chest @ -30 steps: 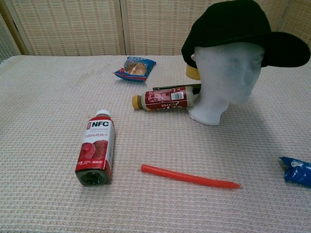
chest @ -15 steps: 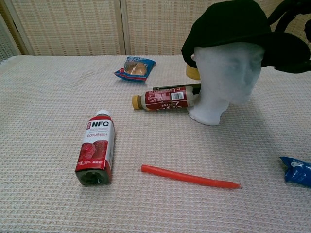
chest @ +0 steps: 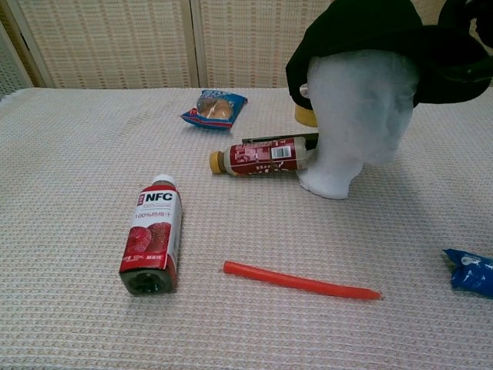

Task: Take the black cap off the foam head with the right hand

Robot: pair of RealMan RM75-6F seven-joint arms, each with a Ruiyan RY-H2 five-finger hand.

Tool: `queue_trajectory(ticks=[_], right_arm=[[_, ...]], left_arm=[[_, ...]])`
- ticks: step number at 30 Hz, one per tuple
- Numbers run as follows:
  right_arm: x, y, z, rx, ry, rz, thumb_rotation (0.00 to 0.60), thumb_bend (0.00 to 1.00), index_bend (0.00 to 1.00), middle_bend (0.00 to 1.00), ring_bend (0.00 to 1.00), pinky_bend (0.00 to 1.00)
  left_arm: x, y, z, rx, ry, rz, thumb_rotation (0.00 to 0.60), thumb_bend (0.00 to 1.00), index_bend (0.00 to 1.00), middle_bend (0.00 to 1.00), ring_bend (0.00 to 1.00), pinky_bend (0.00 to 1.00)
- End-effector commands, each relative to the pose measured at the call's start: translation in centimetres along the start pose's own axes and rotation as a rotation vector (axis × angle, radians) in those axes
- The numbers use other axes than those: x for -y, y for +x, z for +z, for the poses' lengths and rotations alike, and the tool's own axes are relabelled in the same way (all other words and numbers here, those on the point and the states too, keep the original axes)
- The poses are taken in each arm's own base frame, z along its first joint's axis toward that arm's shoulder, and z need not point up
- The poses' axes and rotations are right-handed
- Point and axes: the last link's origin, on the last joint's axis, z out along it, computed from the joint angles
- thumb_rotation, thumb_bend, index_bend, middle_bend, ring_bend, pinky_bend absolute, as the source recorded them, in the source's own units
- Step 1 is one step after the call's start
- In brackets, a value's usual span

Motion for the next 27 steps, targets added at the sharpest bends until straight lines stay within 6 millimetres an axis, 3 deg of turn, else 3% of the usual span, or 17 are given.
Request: queue_trajectory(ticks=[1,13,15,18,23,27], right_arm=[[0.0,0.2,0.6,-0.042,0.005,-0.001,0.600,0.50,0.81,0.79,0.91,1.00],[-0.4,1.5,3.1,-0.160,0.016,-0.092,0.600,0.53,0.84,0.81,0.92,1.00],[-1.2,2.3,5.0,-0.183,0.001,-0.129,0.600,0.53,0.84,0.81,0.92,1.00],[-2.1,3.1,5.8,-0.197,-0.010,-0.182,0.600,0.53,0.84,0.81,0.92,1.00],[-4.6,5.2,6.1,-0.200,-0.047,-0.269,0.600,0.53,0.84,0.81,0.92,1.00],[-6.5,6.4,5.2,-0.153,-0.062,-0.331,0.600,0.53,0.84,0.81,0.92,1.00]], left_arm=[[0.0,0.0,0.1,0.001,-0.001,0.000,0.600,0.01,0.17,0.14,0.13,0.15],[-0.3,-0.1,0.4,0.005,-0.011,-0.003,0.600,0.01,0.17,0.14,0.13,0.15],[-0.5,-0.1,0.6,0.001,-0.018,-0.005,0.600,0.01,0.17,0.14,0.13,0.15],[-0.5,-0.2,0.7,0.003,-0.020,-0.006,0.600,0.01,0.17,0.14,0.13,0.15],[-0.6,-0.5,0.9,0.011,-0.025,-0.009,0.600,0.01,0.17,0.14,0.13,0.15],[-0.7,-0.5,1.0,0.013,-0.031,-0.009,0.600,0.01,0.17,0.14,0.13,0.15]])
